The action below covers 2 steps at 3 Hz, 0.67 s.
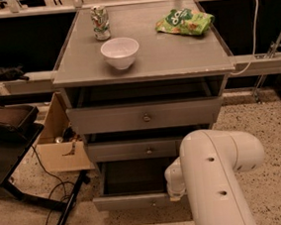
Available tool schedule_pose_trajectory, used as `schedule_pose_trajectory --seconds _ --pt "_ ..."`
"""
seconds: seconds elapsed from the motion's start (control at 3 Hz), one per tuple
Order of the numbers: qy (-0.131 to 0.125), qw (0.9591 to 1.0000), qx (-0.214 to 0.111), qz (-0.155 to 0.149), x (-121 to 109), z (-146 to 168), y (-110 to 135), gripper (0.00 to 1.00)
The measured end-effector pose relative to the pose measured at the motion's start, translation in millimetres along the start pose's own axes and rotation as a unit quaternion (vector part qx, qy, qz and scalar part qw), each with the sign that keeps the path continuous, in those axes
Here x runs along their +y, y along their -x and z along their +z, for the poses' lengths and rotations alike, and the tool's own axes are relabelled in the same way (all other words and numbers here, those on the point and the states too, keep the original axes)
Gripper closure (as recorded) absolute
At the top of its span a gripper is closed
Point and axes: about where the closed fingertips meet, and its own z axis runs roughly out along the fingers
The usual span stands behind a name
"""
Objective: Open bottom drawer
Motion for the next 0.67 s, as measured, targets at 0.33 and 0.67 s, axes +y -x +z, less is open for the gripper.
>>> schedule_pose_trajectory --seconds 0.33,0.67 --pt "0.005 1.0000 -0.001 0.002 5.4 0.1 -0.1 1.00" --pt "0.017 0.9998 -0.003 0.012 17.4 -4.3 -0.6 1.00"
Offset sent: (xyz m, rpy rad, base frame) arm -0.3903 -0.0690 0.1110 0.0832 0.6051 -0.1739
